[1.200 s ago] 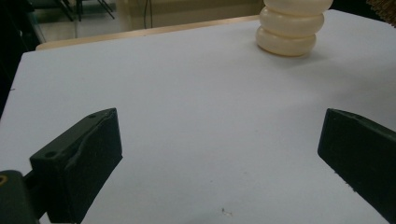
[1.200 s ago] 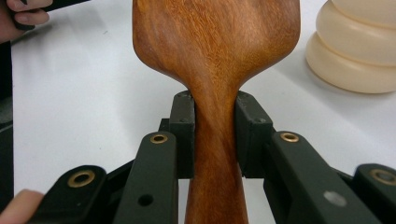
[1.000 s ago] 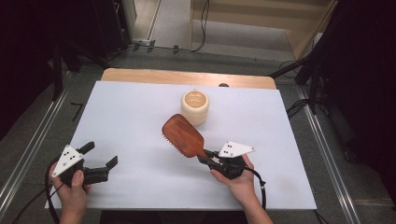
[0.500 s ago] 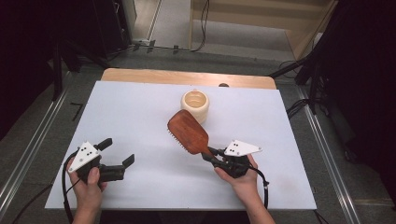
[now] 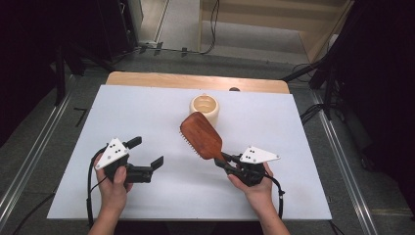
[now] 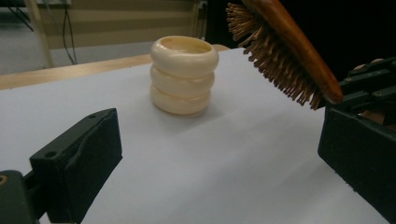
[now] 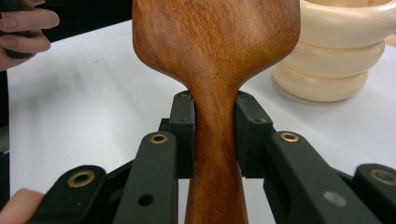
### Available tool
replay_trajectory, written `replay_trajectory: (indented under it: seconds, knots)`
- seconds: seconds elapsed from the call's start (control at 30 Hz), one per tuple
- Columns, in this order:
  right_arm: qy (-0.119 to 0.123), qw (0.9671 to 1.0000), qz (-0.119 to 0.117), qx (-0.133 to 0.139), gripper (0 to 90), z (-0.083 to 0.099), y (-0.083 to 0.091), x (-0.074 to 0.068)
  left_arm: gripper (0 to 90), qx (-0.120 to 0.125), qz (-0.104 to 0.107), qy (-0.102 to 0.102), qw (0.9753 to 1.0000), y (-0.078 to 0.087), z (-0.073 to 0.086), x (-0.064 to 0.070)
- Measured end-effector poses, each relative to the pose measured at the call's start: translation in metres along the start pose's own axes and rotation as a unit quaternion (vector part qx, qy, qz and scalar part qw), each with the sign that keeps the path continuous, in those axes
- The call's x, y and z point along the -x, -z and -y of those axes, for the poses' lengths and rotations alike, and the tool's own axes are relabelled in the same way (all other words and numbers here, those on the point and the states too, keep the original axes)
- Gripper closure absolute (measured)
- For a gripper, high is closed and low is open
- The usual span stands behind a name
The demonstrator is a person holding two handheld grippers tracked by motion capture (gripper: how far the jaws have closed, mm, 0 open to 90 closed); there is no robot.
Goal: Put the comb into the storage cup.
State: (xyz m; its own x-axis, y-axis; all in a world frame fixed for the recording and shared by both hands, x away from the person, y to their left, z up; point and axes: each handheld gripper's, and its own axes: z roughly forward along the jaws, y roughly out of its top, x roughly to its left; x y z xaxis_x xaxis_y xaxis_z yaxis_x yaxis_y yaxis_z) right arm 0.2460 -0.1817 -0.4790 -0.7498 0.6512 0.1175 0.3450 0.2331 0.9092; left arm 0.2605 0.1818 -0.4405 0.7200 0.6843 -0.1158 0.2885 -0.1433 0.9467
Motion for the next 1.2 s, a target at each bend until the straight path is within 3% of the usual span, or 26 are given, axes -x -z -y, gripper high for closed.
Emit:
replay_trajectory:
  seconds: [0.43,0.6,0.87,1.0,1.2]
  knots:
    - [0.003,0.9999,0.003,0.012,70.3,0.001,0.001,-0.002,0.1,0.001,0.039,0.009,0.9992,-0.032,-0.02,0.02]
    - [0.005,0.9999,0.004,0.016,70.3,0.001,-0.002,-0.005,0.1,0.002,0.066,0.019,0.9976,-0.04,-0.024,0.026]
    - [0.013,0.9995,-0.002,0.029,70.3,0.001,-0.004,-0.011,0.1,0.006,0.073,0.04,0.9965,-0.052,-0.027,0.031]
    - [0.017,0.9993,-0.005,0.034,70.3,0.0,-0.005,-0.014,0.1,-0.005,0.082,0.052,0.9953,-0.06,-0.028,0.034]
    - [0.018,0.999,-0.008,0.039,70.2,-0.001,-0.006,-0.018,0.1,0.001,0.077,0.051,0.9958,-0.067,-0.031,0.041]
